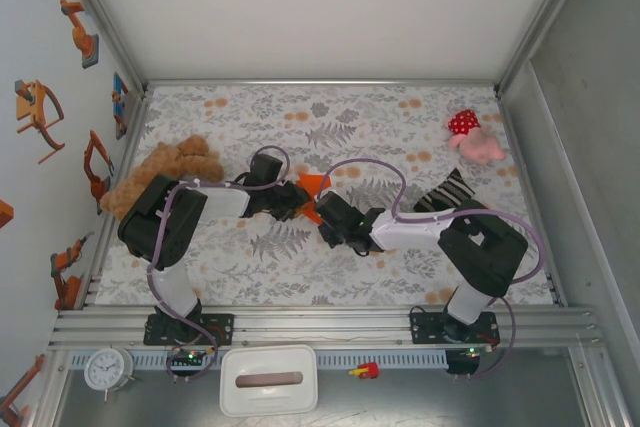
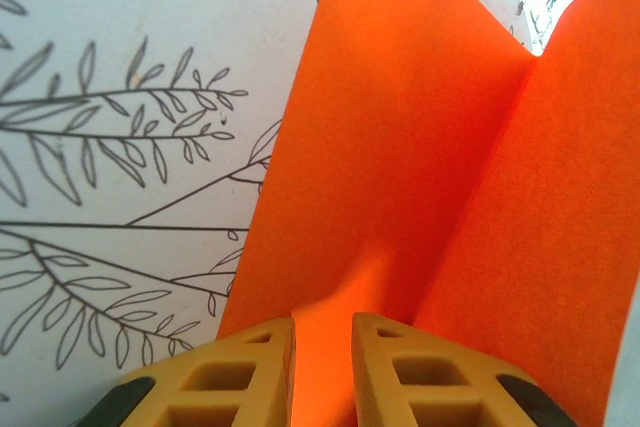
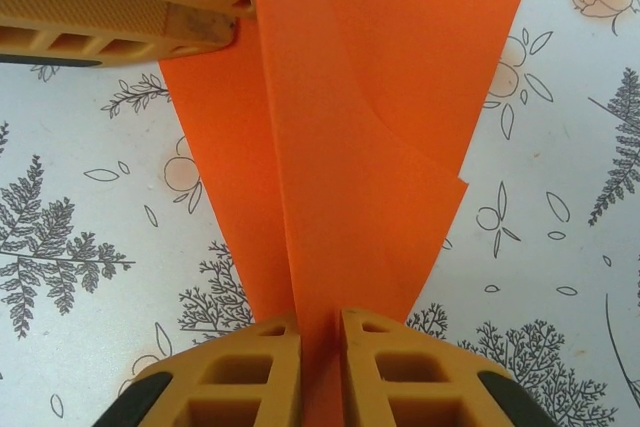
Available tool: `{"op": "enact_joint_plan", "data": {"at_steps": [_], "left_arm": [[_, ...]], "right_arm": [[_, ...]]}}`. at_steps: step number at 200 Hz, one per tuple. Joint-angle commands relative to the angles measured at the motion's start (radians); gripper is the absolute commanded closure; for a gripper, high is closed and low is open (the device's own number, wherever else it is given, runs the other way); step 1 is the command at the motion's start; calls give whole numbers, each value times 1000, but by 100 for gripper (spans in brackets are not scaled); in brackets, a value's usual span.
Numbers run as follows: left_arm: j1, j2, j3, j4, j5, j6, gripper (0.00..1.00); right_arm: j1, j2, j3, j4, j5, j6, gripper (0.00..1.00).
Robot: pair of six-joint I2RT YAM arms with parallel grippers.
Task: Fold a paper plane with a square sheet of paper (pick it up from the middle)
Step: Fourth fold the wing at the center of the table.
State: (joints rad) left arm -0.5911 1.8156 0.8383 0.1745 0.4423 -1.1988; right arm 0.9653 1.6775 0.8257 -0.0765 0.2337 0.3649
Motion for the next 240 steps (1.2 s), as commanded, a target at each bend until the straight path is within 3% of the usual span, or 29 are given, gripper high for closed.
{"op": "enact_joint_plan", "data": {"at_steps": [1, 91, 178, 240], "left_arm": [[-14, 32, 10, -61, 4, -2, 77], [-15, 30, 11, -64, 8, 1, 77], [-14, 8, 16, -85, 3, 10, 77], [-14, -36, 28, -136, -20, 38, 76]], "right_arm": [[-6, 14, 20, 12, 35, -12, 83], [-6, 30, 35, 5, 57, -27, 78], [-7, 21, 28, 4, 64, -31, 96], [-13, 18, 15, 12, 9, -25, 94]]}}
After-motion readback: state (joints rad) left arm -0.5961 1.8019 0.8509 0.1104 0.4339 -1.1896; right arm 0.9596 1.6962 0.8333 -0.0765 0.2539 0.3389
